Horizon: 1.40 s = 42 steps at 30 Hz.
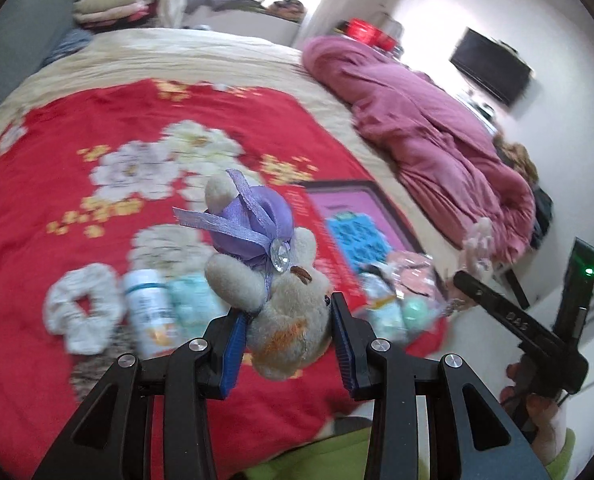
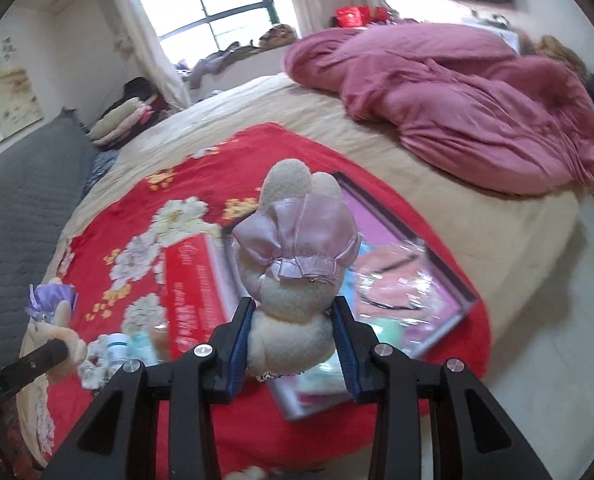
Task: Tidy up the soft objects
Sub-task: 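Lift both plush bunnies and carry them over the grey tray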
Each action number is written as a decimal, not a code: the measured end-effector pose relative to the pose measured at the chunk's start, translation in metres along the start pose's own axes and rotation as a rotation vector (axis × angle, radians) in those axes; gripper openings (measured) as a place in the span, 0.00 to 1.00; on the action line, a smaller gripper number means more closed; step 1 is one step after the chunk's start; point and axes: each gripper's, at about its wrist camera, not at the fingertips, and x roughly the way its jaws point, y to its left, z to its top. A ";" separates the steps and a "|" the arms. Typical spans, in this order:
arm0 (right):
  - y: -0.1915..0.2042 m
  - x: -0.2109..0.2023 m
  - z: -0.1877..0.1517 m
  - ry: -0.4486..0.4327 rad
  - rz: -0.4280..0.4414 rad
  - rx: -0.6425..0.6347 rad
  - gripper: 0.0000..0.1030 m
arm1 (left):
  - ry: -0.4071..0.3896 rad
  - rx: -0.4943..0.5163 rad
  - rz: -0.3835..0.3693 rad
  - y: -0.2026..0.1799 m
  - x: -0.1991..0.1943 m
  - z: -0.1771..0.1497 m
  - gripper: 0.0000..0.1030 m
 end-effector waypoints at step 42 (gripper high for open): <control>-0.090 0.113 0.007 0.127 -0.016 -0.047 0.38 | 0.266 0.178 -0.063 -0.132 0.180 -0.025 0.40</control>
